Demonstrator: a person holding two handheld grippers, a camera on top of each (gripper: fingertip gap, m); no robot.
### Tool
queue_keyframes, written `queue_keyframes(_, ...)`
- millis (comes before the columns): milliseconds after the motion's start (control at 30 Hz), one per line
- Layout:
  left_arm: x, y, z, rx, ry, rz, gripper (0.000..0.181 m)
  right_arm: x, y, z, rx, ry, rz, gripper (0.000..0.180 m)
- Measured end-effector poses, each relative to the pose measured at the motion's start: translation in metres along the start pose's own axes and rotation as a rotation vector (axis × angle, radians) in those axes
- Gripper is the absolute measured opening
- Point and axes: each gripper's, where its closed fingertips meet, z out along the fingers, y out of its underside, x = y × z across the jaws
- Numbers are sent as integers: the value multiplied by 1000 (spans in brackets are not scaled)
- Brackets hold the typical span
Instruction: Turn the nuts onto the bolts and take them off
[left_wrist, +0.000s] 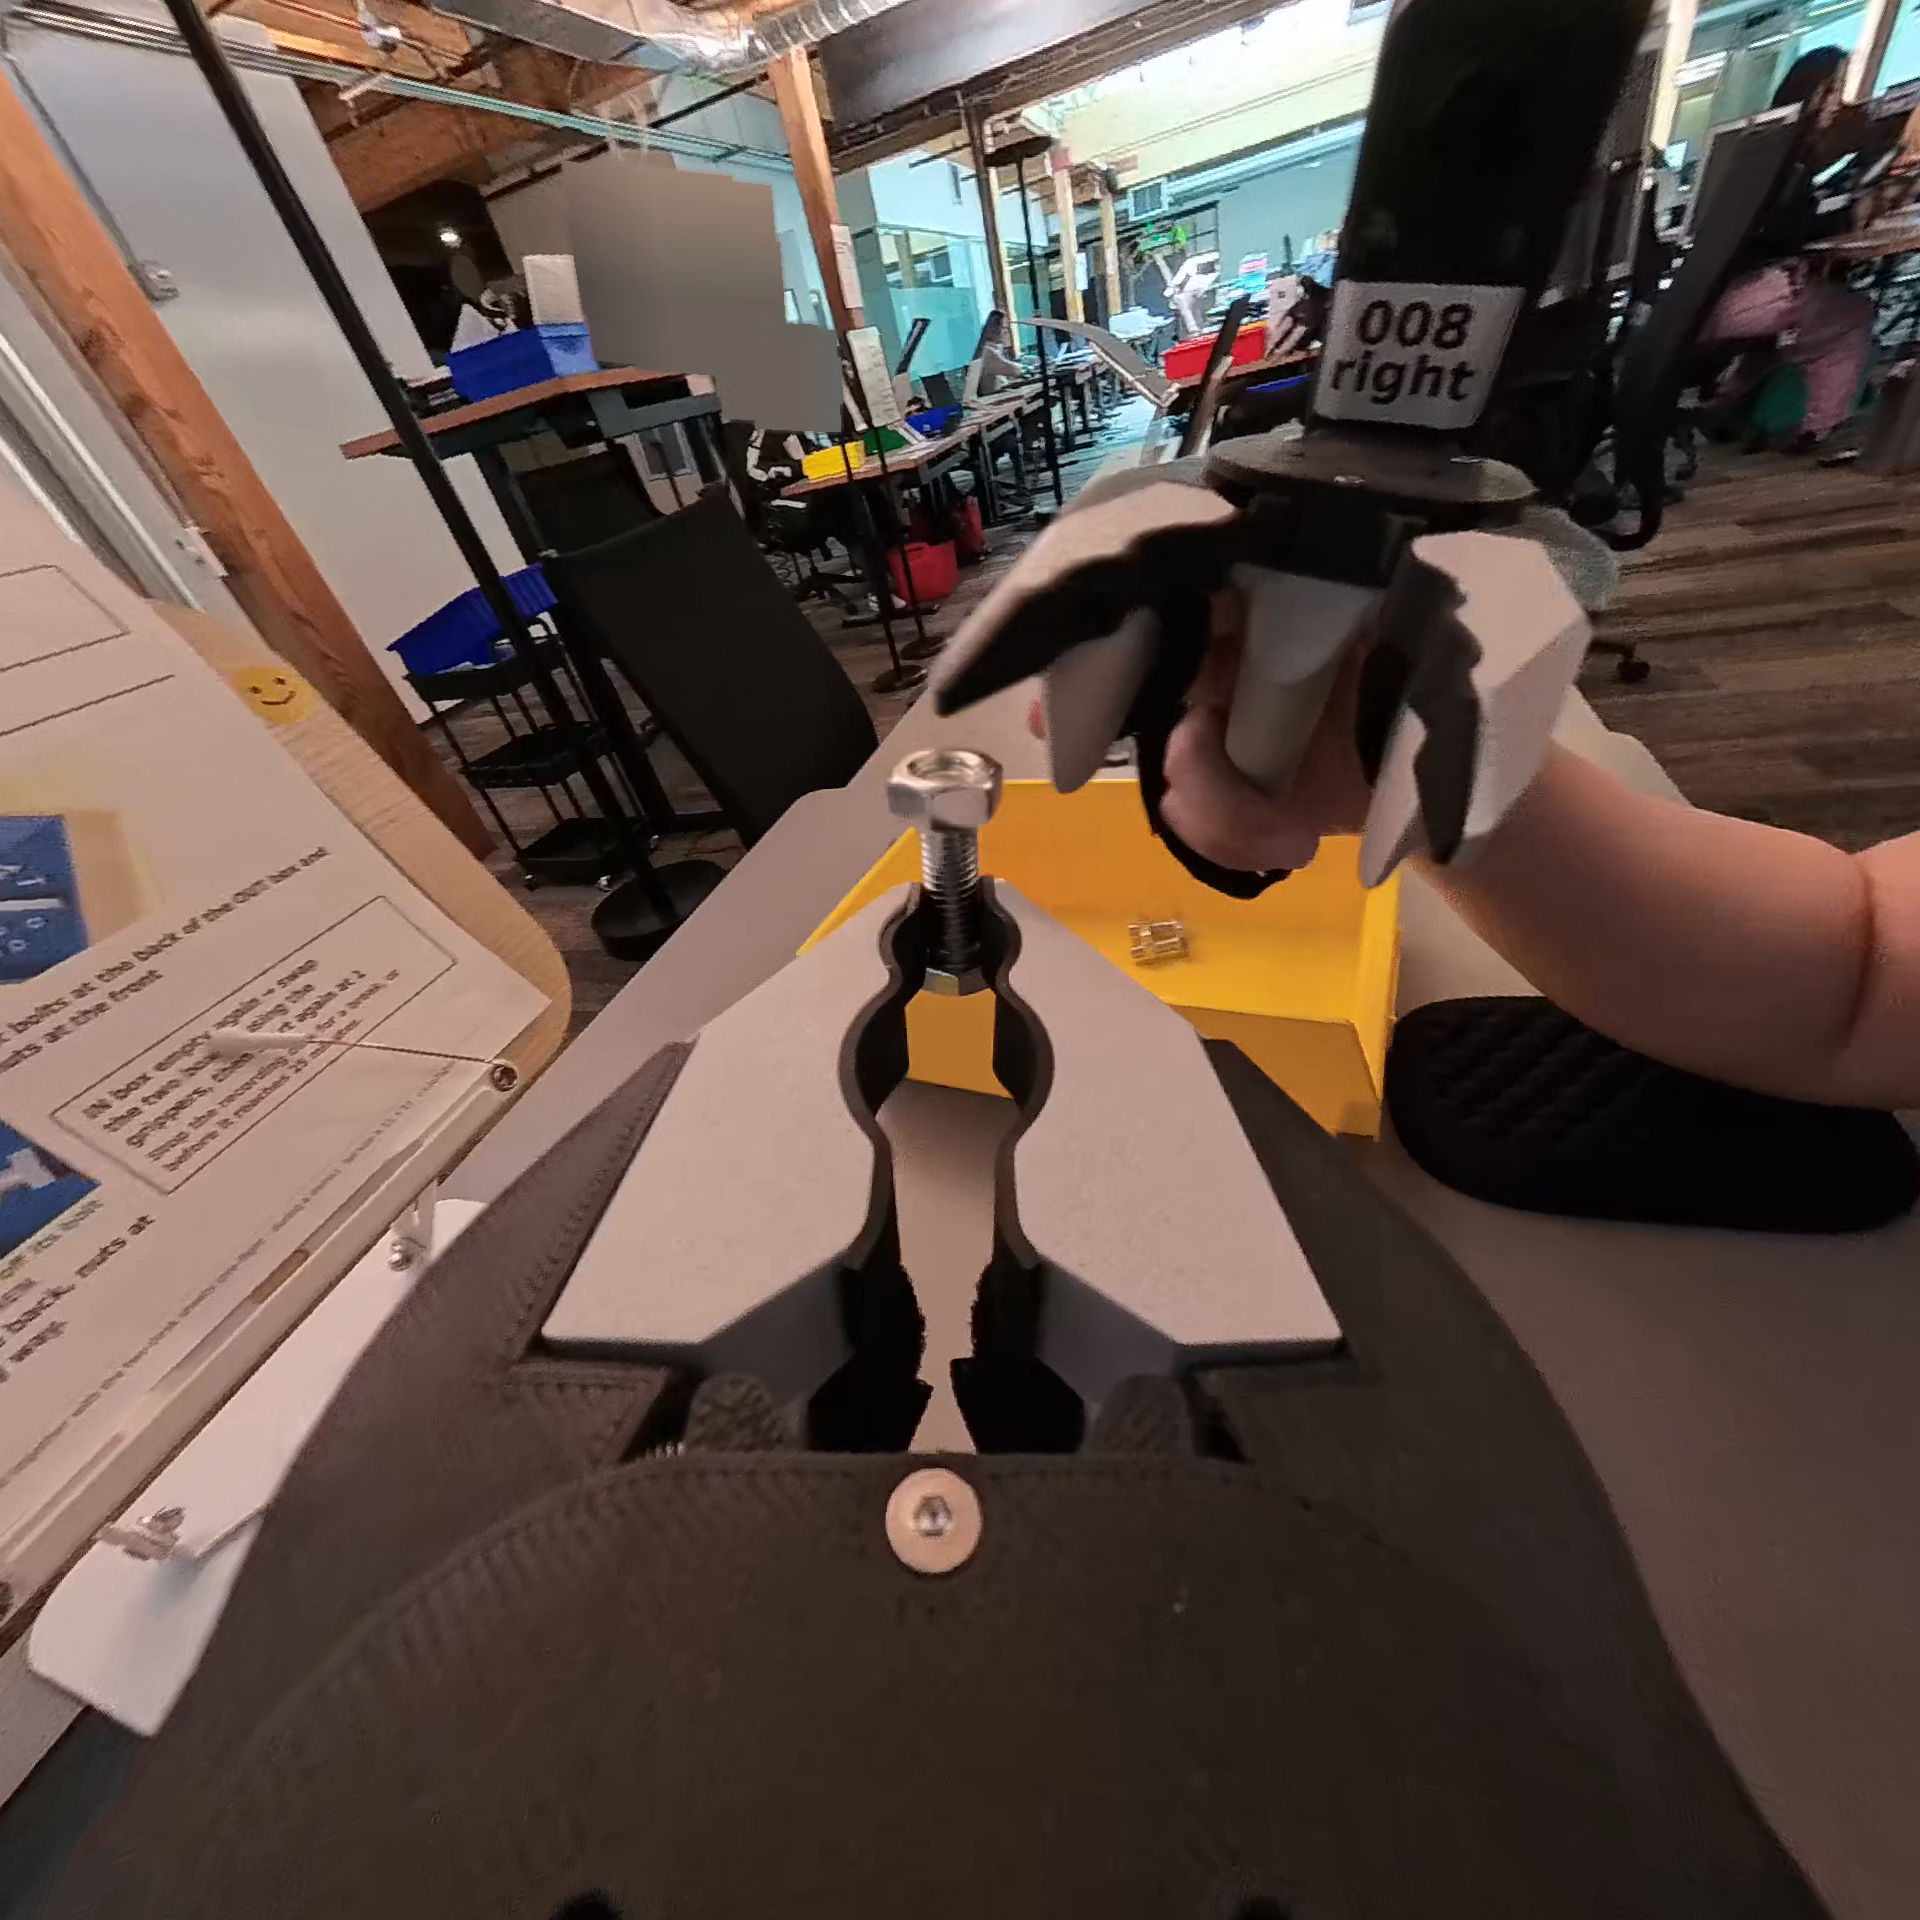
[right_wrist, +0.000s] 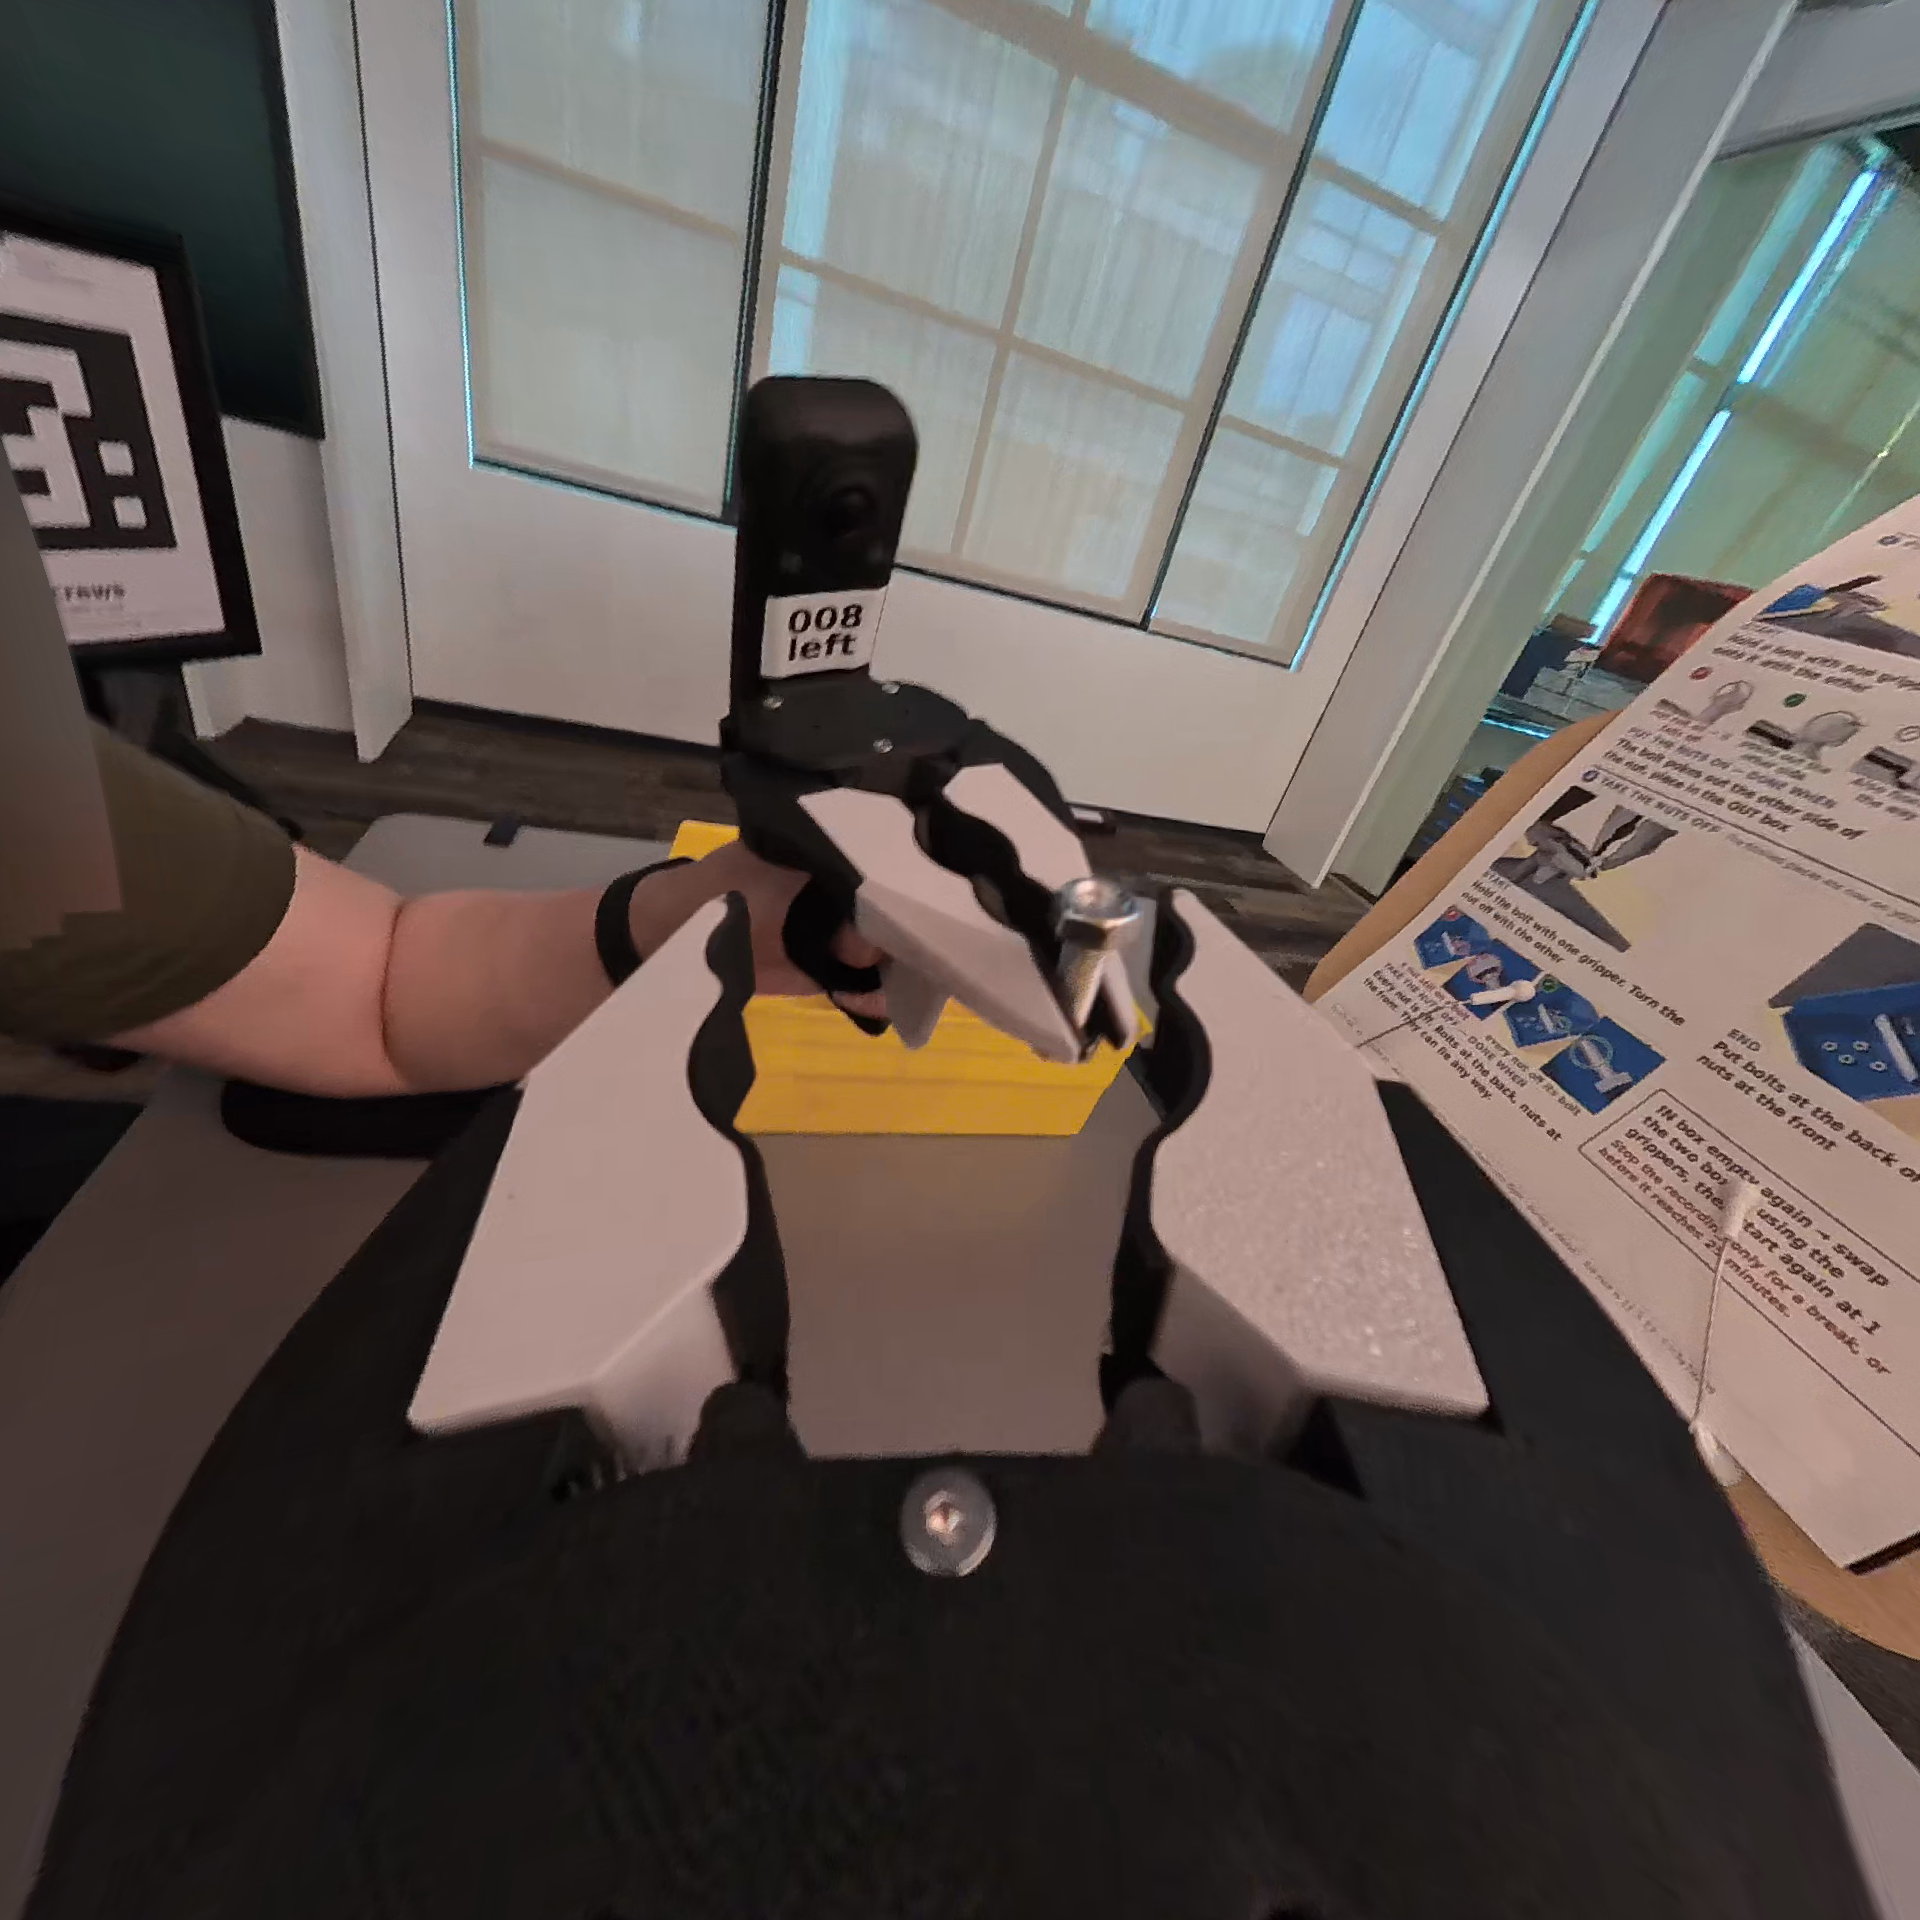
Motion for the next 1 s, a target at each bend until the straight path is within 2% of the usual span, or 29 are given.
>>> queue_keyframes(33,5,0,2,1,19,3,7,1,0,2,9,5,14,79)
queue_keyframes(100,16,0,6,1,58,23,7,-1,5,7,-3,-4,33,83)
queue_keyframes(233,16,-3,6,5,33,17,7,-10,12,10,-65,-42,5,83)
queue_keyframes(400,2,-11,-4,60,22,-81,7,-4,0,-3,-31,-15,-11,66)
queue_keyframes(500,8,-9,-2,59,60,-86,7,6,-3,-1,13,29,31,75)
queue_keyframes(633,25,-7,6,42,122,-67,7,0,7,6,-36,3,29,83)
queue_keyframes(767,23,-8,5,45,105,-65,7,-14,16,9,-109,-55,-1,87)
queue_keyframes(900,10,-13,-2,75,78,-123,7,-11,14,3,-119,-33,-40,71)
queue_keyframes(1000,15,-13,-1,78,112,-134,7,-5,12,4,-100,-3,-21,72)
